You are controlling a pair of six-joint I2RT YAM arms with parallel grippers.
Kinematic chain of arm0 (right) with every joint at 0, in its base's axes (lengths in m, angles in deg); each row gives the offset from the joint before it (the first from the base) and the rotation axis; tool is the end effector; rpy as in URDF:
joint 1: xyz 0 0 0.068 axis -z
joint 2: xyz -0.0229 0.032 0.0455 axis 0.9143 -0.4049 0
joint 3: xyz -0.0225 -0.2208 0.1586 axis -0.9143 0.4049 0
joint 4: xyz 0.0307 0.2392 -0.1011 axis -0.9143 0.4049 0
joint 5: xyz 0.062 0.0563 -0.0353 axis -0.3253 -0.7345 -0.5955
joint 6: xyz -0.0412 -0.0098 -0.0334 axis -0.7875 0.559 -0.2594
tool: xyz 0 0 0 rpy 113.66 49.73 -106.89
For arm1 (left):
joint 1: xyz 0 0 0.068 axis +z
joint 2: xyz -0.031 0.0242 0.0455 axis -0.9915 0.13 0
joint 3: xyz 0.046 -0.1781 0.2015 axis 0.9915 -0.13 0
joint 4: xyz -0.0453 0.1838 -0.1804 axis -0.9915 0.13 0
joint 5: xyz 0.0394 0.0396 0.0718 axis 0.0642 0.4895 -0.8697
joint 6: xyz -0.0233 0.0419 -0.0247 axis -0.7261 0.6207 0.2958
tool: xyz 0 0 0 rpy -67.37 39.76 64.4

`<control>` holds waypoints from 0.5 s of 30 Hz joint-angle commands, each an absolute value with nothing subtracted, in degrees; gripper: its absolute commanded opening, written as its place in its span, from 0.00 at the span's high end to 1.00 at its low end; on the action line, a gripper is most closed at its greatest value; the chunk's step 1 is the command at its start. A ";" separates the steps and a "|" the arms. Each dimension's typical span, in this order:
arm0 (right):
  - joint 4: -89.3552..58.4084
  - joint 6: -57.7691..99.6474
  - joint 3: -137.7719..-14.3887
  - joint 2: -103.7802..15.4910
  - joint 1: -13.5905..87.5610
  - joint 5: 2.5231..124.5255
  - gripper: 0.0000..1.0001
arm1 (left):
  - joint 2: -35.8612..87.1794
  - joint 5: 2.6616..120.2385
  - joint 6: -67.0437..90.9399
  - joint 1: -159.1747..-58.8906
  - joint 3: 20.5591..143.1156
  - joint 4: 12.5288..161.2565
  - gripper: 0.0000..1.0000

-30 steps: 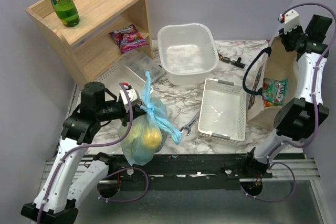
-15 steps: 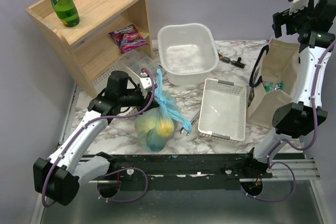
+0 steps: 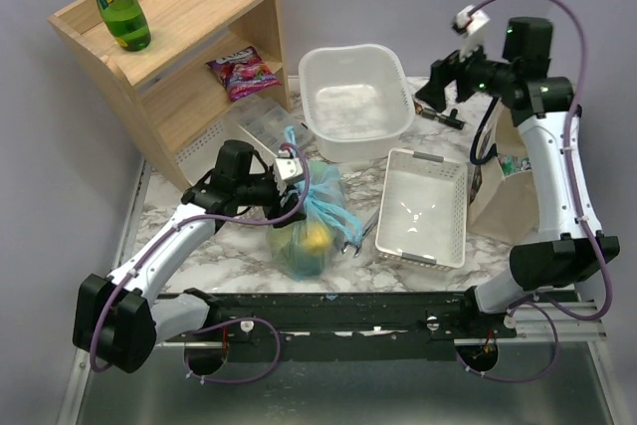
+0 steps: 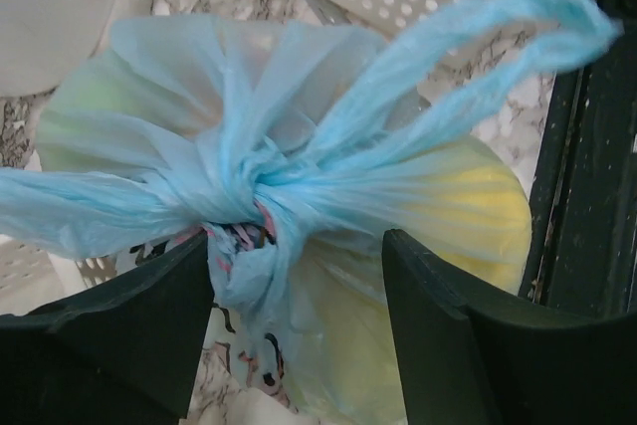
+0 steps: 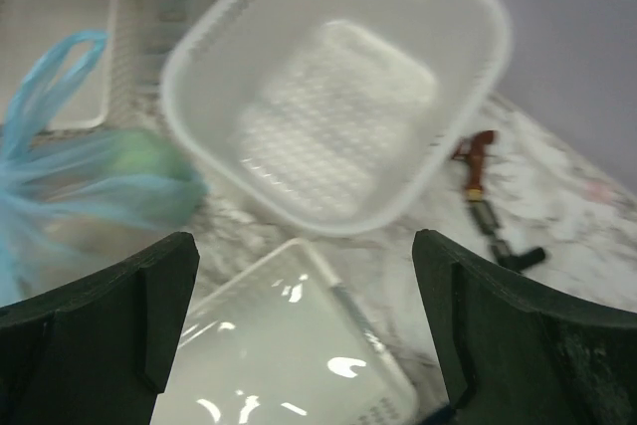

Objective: Untie the knot of the grocery bags and take out the mixed food

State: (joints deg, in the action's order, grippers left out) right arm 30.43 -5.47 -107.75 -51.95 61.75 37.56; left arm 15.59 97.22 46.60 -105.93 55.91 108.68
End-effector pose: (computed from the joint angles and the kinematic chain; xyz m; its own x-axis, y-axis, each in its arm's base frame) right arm 0.3174 0.0439 0.4630 -0.2577 -0.2997 -0.9186 -0.6757 0.7354 -0.0504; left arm 0.2093 -0.1175 0.2676 -0.2221 0.4031 -0.8878 0.9454 0.3116 -0.0950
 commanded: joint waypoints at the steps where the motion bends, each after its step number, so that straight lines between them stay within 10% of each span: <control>1: 30.43 -1.52 -101.19 -50.54 54.77 30.48 0.04 | 8.16 98.34 54.53 -104.18 54.62 113.24 0.29; 15: 8.67 -1.69 -84.29 -56.95 30.72 29.81 0.19 | -2.66 92.85 49.77 -103.10 47.18 107.53 0.32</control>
